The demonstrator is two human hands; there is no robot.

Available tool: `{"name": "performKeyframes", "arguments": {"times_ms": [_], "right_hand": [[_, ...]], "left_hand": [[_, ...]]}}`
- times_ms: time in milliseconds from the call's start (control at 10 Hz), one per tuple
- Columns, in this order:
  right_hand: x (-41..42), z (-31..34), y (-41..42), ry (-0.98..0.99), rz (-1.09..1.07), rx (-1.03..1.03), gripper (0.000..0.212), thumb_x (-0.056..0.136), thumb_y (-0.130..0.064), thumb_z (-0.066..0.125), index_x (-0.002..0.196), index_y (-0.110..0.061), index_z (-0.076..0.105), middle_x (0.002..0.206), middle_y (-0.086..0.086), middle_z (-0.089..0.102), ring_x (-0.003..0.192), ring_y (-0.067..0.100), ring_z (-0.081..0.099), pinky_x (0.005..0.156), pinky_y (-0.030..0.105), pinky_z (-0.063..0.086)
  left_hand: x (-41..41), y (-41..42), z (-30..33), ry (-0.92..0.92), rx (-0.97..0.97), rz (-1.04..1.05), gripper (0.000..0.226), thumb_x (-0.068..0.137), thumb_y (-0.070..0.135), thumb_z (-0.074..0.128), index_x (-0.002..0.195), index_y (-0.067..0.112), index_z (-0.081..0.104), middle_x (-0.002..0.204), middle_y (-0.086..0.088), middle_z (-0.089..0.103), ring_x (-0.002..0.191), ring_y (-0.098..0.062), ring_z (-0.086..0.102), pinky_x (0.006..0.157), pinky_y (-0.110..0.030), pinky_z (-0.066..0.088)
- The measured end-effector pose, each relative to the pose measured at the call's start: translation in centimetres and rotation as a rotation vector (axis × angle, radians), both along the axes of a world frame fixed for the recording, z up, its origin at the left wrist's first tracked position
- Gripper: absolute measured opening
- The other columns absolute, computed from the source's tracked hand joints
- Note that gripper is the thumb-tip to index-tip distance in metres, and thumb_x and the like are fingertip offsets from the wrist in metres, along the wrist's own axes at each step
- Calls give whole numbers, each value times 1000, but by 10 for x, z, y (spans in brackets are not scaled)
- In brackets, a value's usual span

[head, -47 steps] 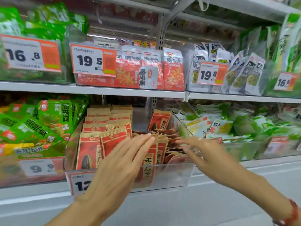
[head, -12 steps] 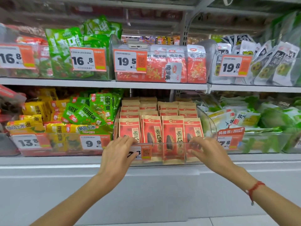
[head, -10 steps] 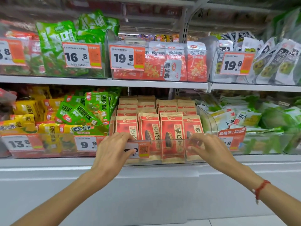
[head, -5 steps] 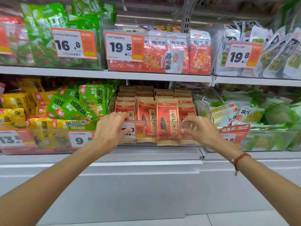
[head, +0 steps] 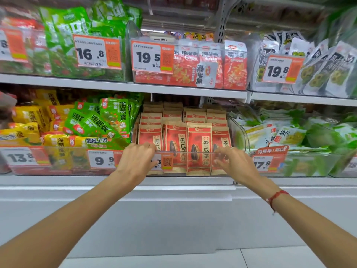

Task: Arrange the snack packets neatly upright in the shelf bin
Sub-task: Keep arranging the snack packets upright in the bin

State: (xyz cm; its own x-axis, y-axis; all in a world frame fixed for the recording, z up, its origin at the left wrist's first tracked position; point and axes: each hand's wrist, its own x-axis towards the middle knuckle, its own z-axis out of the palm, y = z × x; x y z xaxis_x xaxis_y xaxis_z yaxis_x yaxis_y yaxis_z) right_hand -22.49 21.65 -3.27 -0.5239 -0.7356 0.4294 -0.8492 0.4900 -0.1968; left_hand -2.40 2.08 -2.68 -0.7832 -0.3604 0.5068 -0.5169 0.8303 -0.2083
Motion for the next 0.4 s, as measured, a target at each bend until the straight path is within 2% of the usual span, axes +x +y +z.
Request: {"name": "performKeyframes", "arguments": {"times_ms": [100,200,300,400], "right_hand": [[0,-7,-1,-12,-8,-31,26,85,-33,69,110,-25,68,96,-7,71,87,13,60,73,29,45],[-1,-11,-3,38,-6,-32,33,83,-41,69,111,-24,63,99,-6,70,92,17,59,88,36,47],[1,0,-2,-20,28,144,41,86,-41,66,123,-26,57,116,-6,65,107,18,57,96,39,46],[5,21,11,-131,101,59,44,87,-28,67,129,-28,56,128,-2,60,120,19,52,102,40,42]], "left_hand": [[-1,-1,-7,-22,3,-5,43,55,35,93,80,13,67,69,-1,66,58,-21,64,47,-25,40],[-6,-7,-12,25,-32,6,50,37,28,98,70,13,64,58,-1,60,46,-19,58,39,-22,38],[-3,-6,-1,-54,97,-18,43,87,40,67,121,18,51,113,1,62,103,-17,60,75,-27,47],[16,-10,12,-171,253,-149,64,90,40,62,144,19,34,143,0,46,131,-18,41,104,-28,33]]}}
